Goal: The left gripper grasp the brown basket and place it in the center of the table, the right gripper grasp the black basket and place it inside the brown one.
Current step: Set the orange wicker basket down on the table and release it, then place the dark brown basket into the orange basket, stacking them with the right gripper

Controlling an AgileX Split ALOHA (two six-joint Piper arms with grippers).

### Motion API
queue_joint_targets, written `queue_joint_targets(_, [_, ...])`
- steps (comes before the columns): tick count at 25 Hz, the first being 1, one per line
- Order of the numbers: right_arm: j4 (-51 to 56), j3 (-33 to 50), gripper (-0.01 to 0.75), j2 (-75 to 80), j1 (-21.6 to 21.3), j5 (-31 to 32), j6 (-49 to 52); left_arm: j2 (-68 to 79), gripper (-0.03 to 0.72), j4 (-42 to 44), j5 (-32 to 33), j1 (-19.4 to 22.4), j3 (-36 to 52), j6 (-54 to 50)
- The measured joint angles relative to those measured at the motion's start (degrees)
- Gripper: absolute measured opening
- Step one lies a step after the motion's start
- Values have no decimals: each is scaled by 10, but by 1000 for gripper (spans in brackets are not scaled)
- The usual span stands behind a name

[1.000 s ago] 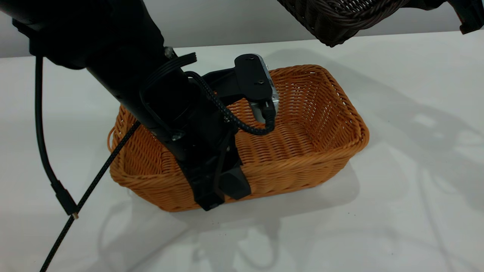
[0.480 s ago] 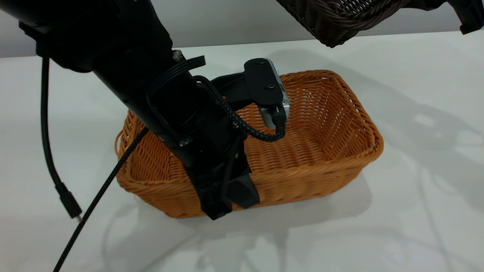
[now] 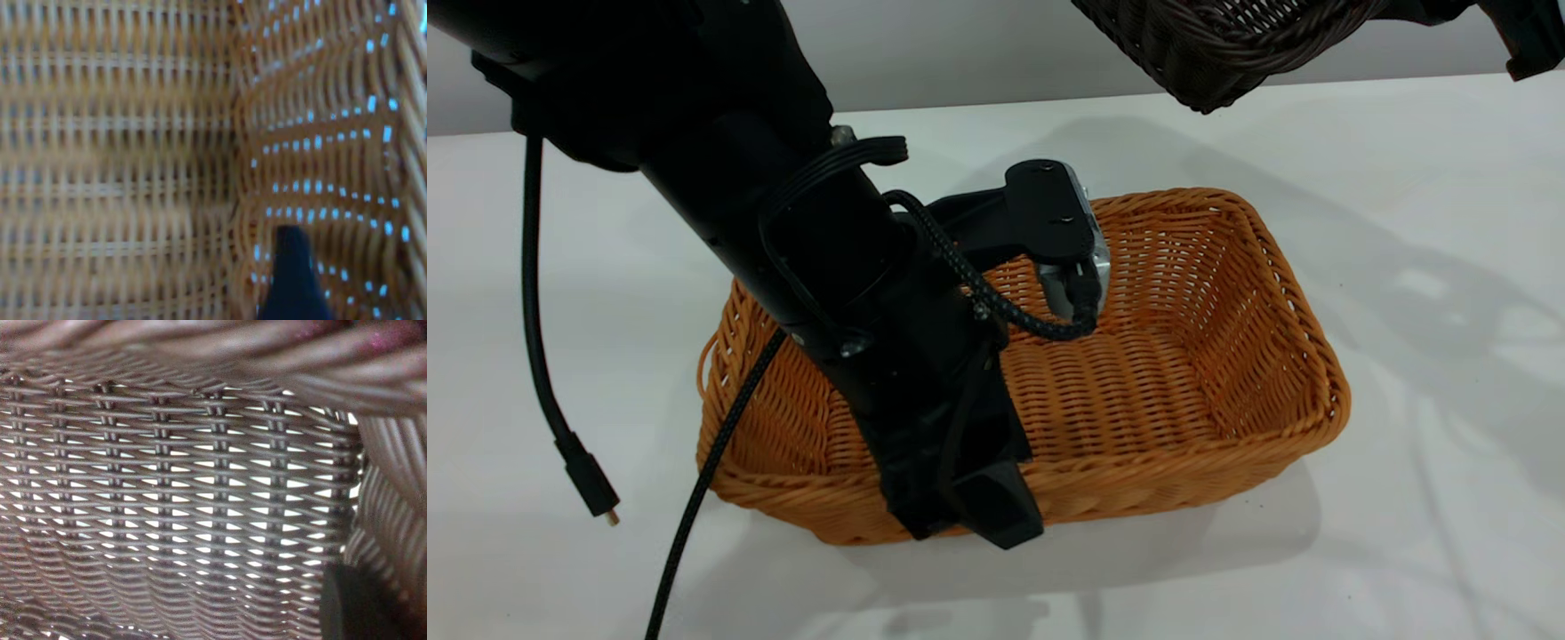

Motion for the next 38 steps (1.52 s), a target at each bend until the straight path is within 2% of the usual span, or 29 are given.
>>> queue_joint_targets(2, [0,0,120,0,0,7,-1,-10,547,0,-12,0,0,-16])
queue_joint_targets(4, [0,0,120,0,0,16,-1,-24,607,0,-21,0,0,-38])
queue_joint_targets(6, [0,0,120,0,0,21,-7,-45,636,0,-18,0,0,-50])
queue_joint_targets(13, [6,0,120,0,0,37,-7,-153,644,-1,-6,-11,0,-83])
queue_joint_targets(17, [-22,0,120,0,0,90,-17,-228,638,-2,-2,-32,0,-106])
queue_joint_targets(23, [-128,-13,120,1,0,188,-19,-343,638,-21,-20,-41,-22,-162])
queue_joint_targets(26, [-183,-40,120,1,0,229,14,-389,638,-50,-19,-41,-53,-181])
queue_joint_targets(34, [-384,-129,120,1,1,346,134,-429,638,-47,-20,-41,-146,-180])
queue_joint_targets(38, [-464,-154,120,1,1,394,170,-429,638,-47,-45,-41,-160,-179])
